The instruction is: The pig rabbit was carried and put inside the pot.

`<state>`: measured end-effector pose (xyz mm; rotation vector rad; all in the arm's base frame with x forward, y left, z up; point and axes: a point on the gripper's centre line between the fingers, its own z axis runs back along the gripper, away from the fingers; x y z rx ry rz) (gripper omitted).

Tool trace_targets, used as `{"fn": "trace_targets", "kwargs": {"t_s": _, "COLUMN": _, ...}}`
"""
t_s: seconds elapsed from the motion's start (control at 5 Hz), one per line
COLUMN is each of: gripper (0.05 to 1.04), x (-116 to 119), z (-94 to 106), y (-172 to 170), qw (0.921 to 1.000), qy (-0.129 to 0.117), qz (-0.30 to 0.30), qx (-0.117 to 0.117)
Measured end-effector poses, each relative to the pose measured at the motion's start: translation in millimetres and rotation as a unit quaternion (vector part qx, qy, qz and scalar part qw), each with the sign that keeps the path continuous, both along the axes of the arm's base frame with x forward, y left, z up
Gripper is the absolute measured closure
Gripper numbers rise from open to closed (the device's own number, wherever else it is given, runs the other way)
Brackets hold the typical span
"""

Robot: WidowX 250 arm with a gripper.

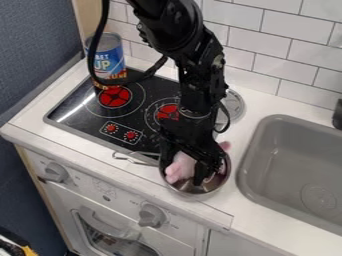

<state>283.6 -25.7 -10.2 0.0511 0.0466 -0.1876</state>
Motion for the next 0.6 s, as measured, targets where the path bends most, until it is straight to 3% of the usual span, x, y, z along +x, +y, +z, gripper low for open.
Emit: {"fn": "trace_targets", "kwargs": {"t_s": 0.6, "gripper": 0.083, "x": 12.2, "z": 72.2, "y": 2.9, "qw": 0.9968, "qy": -0.074, "qz": 0.018, "qx": -0.022}}
